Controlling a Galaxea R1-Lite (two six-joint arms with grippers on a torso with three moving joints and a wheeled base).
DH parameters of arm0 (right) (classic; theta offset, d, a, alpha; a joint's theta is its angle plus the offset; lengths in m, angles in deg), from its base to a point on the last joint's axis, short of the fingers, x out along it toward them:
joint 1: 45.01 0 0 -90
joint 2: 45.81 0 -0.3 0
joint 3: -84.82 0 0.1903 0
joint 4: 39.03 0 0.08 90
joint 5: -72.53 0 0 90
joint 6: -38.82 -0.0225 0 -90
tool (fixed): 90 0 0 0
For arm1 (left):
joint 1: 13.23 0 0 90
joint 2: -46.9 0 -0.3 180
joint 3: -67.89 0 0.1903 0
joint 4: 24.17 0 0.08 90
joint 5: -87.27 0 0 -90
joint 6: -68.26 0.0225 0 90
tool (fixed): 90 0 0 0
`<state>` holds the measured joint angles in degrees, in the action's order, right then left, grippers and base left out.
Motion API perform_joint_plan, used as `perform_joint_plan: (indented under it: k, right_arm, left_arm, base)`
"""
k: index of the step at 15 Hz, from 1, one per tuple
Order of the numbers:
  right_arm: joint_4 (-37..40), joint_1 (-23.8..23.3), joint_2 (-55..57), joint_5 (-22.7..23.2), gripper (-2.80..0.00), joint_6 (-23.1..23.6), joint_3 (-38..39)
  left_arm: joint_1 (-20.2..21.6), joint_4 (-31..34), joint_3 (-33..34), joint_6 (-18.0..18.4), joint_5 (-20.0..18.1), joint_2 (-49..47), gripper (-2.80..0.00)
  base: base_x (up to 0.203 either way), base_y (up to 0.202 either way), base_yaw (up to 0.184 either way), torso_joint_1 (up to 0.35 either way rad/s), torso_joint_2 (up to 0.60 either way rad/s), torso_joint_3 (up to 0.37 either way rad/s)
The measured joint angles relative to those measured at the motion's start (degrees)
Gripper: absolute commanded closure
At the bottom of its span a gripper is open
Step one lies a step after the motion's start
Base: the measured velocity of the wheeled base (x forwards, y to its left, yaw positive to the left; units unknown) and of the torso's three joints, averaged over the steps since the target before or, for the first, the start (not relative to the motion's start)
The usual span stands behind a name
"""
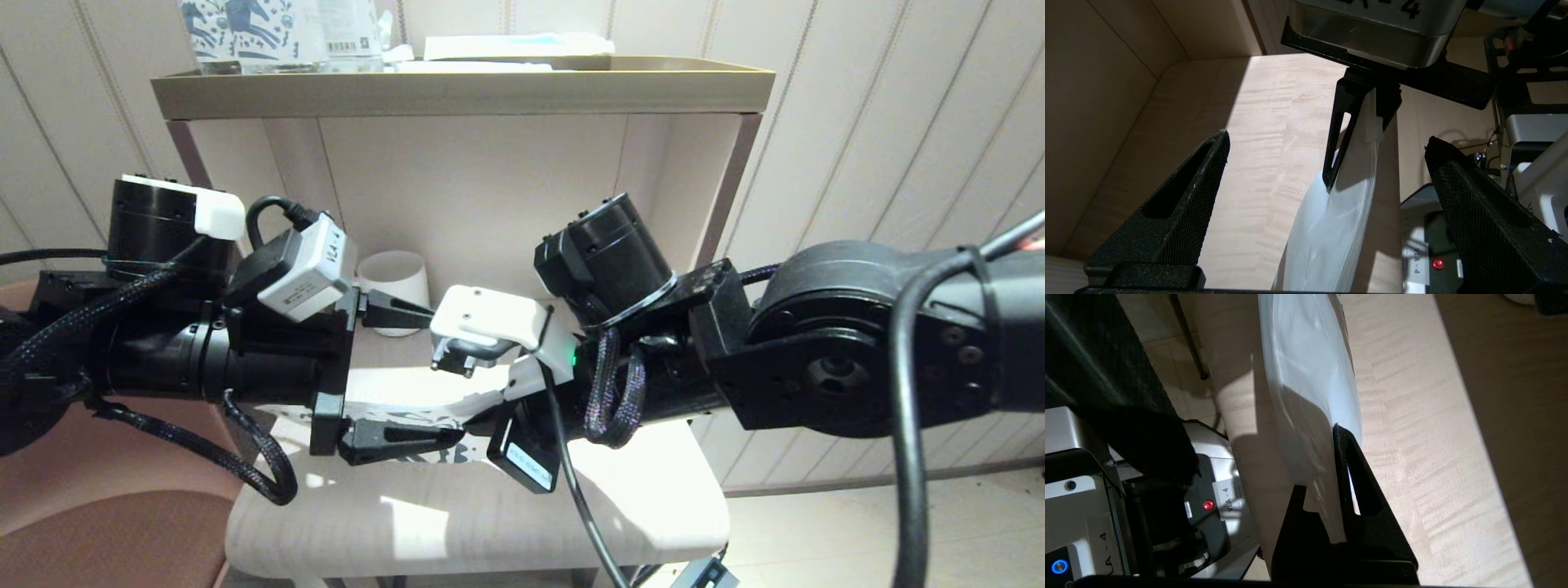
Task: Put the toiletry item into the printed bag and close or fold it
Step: Hand it to the other hand
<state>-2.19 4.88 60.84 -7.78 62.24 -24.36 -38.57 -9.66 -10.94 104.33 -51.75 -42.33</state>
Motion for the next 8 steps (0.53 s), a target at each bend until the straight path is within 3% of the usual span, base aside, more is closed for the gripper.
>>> perform_joint_plan:
  k: [2,8]
  right_arm:
    - [-0.46,0.02,0.28,-0.02,0.0,0.0,-0.29]
    - [-0.46,0.0,0.41,0.0,0.0,-0.66,-0.34]
  left_arm:
    - [-1.06,-0.54,-0.13,-0.44,2.36,-0.71,-2.8]
    - [-2.33,-0.76,-0.63,-1.82,2.68,-1.43,-2.8]
  base:
    - [0.0,0.0,0.0,0.0,0.0,0.0]
    - [0.0,0.0,0.0,0.0,0.0,0.0]
